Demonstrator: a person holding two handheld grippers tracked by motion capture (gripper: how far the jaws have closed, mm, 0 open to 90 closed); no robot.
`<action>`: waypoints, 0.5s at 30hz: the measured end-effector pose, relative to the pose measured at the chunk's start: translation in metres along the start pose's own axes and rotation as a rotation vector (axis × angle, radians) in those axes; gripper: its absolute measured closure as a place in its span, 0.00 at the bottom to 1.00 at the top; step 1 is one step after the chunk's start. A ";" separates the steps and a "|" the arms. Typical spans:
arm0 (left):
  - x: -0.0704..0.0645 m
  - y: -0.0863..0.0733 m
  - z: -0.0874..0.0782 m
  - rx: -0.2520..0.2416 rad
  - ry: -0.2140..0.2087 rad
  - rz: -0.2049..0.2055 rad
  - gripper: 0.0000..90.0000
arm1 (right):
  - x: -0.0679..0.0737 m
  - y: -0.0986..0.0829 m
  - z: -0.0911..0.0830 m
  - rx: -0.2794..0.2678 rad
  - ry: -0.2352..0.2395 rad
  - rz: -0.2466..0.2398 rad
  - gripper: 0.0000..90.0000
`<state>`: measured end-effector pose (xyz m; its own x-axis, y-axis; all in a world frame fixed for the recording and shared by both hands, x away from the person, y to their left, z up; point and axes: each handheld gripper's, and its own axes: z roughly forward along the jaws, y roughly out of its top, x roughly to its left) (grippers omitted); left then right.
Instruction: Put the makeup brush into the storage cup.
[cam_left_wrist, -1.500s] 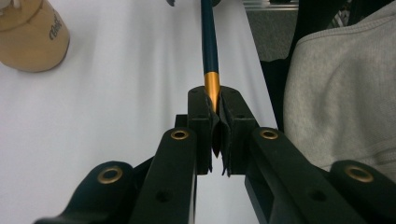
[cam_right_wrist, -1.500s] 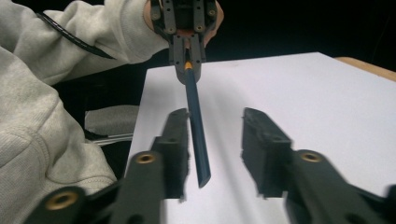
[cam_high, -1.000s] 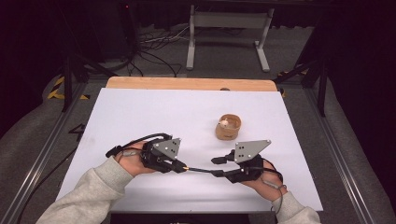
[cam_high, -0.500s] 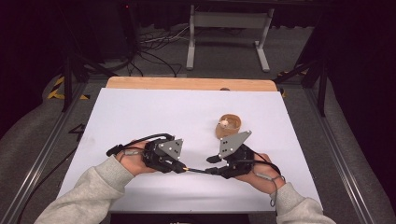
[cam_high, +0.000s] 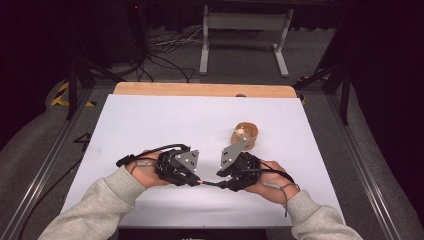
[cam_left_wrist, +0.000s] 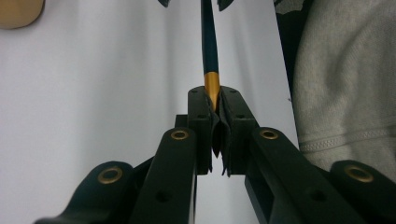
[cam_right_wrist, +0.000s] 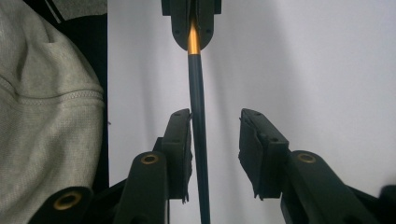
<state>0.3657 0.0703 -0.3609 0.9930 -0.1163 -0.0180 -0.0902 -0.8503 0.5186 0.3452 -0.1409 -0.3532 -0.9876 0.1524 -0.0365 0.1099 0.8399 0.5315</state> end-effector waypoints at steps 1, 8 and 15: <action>0.000 0.001 0.000 0.005 0.001 -0.002 0.94 | 0.000 0.001 0.001 0.007 0.002 -0.002 0.72; 0.000 0.003 0.002 0.031 0.004 0.000 0.94 | 0.001 0.005 0.011 0.054 0.007 -0.025 0.74; 0.000 0.005 0.006 0.038 -0.004 0.000 0.94 | 0.002 0.008 0.019 0.090 0.022 -0.046 0.78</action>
<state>0.3653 0.0628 -0.3637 0.9927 -0.1190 -0.0217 -0.0936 -0.8693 0.4854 0.3464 -0.1241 -0.3647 -0.9940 0.1021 -0.0404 0.0731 0.8893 0.4515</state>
